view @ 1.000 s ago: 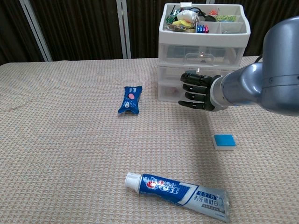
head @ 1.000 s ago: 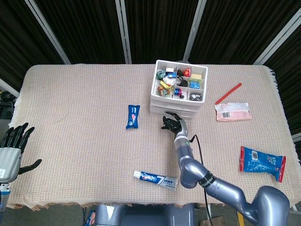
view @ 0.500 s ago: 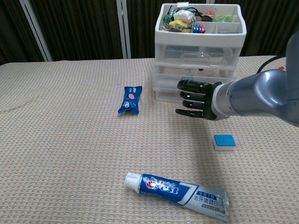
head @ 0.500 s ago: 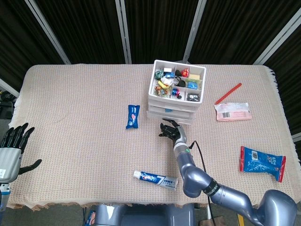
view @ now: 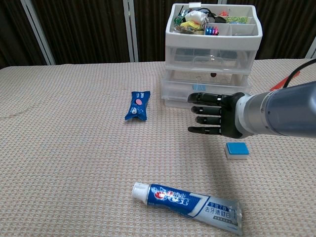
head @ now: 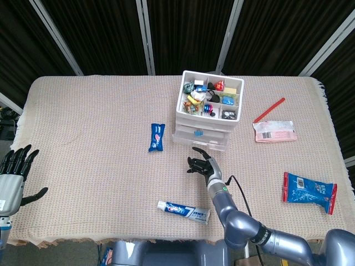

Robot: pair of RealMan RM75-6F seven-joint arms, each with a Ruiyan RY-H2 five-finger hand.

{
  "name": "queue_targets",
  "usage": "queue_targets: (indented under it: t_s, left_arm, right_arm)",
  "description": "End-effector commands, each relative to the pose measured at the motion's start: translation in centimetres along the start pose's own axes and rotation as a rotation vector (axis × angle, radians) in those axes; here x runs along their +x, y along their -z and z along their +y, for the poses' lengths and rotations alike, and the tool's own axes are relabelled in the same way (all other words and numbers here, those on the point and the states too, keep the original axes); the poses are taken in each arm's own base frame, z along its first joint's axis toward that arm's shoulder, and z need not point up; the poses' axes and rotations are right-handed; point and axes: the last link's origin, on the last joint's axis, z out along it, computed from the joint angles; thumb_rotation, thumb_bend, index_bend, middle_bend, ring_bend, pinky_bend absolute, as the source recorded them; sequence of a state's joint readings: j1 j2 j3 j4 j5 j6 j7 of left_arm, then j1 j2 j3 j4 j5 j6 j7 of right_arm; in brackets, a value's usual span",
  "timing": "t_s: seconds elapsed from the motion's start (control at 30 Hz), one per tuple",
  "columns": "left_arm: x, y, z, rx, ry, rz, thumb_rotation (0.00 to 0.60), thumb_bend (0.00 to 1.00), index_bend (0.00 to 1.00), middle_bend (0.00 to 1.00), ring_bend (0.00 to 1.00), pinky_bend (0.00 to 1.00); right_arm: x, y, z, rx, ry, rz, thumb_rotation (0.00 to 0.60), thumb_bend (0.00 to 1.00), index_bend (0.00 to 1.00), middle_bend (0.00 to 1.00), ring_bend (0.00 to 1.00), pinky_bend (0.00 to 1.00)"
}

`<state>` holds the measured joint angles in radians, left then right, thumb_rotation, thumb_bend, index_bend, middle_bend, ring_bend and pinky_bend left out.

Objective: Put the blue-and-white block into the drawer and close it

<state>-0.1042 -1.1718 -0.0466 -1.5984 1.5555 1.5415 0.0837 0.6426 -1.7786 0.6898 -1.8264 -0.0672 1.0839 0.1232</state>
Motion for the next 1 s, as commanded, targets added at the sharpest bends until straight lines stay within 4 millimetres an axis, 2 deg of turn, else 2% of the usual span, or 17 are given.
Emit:
queue_targets:
  t_s: [0.03, 0.17, 0.3, 0.47, 0.73, 1.0]
  left_arm:
    - [0.0, 0.1, 0.0, -0.004, -0.003, 0.004, 0.600, 0.18, 0.08, 0.00, 0.00, 0.00]
    - [0.1, 0.1, 0.0, -0.007, -0.007, 0.014, 0.600, 0.18, 0.09, 0.00, 0.00, 0.00]
    - [0.1, 0.2, -0.1, -0.006, -0.015, 0.024, 0.600, 0.18, 0.09, 0.00, 0.00, 0.00]
    - [0.1, 0.3, 0.0, -0.007, -0.022, 0.030, 0.600, 0.18, 0.09, 0.00, 0.00, 0.00]
    - [0.0, 0.2, -0.1, 0.002, -0.024, 0.020, 0.600, 0.18, 0.09, 0.00, 0.00, 0.00]
    - [-0.1, 0.2, 0.0, 0.001, -0.018, 0.016, 0.600, 0.18, 0.09, 0.00, 0.00, 0.00]
  right_arm:
    - [1.0, 1.8, 0.6, -0.001, 0.066, 0.010, 0.600, 0.36, 0.20, 0.73, 0.72, 0.50]
    - [1.5, 3.3, 0.8, 0.037, 0.207, 0.012, 0.600, 0.37, 0.22, 0.71, 0.69, 0.50]
    - [2.8, 5.0, 0.4, 0.112, 0.510, 0.045, 0.600, 0.37, 0.22, 0.68, 0.66, 0.50]
    - [4.4, 5.8, -0.7, 0.207, 0.751, 0.121, 0.600, 0.36, 0.21, 0.65, 0.64, 0.50]
    - [6.4, 5.3, -2.1, 0.312, 1.048, 0.248, 0.600, 0.32, 0.15, 0.64, 0.64, 0.50]
    - [6.8, 3.5, -2.6, 0.305, 1.111, 0.312, 0.600, 0.32, 0.15, 0.65, 0.65, 0.50]
